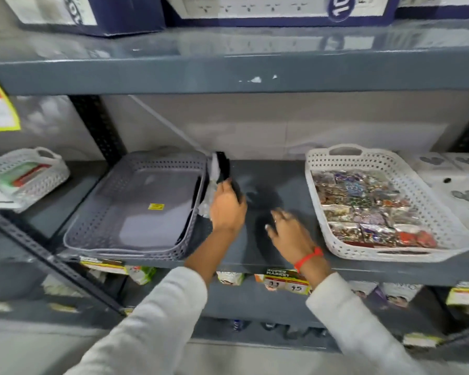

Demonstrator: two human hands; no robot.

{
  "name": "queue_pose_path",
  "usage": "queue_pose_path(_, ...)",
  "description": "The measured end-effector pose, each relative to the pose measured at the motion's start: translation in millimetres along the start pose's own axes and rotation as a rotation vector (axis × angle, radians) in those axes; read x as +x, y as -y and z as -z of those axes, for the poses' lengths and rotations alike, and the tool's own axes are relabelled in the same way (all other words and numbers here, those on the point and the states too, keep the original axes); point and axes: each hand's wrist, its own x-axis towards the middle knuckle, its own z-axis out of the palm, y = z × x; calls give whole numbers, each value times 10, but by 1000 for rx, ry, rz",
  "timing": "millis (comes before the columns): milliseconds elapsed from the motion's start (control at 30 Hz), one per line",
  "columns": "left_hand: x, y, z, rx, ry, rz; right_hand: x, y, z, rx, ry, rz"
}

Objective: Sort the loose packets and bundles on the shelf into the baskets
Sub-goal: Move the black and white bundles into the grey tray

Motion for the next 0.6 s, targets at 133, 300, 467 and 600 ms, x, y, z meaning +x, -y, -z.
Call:
queue_pose_path(133, 335, -27, -150, 203, 201, -17, 15, 57, -380, -128, 23, -33)
queue_pose_path(300, 627, 4, -251, 408, 330, 26, -13, 67, -478, -176, 39, -47)
queue_pose_path(467, 824, 41, -264, 470, 360, 82, 0, 76, -469, -201, 69, -63)
queue_pose_path(600, 797, 54, -218, 363, 309, 112, 9, 98, -480, -204, 71, -64)
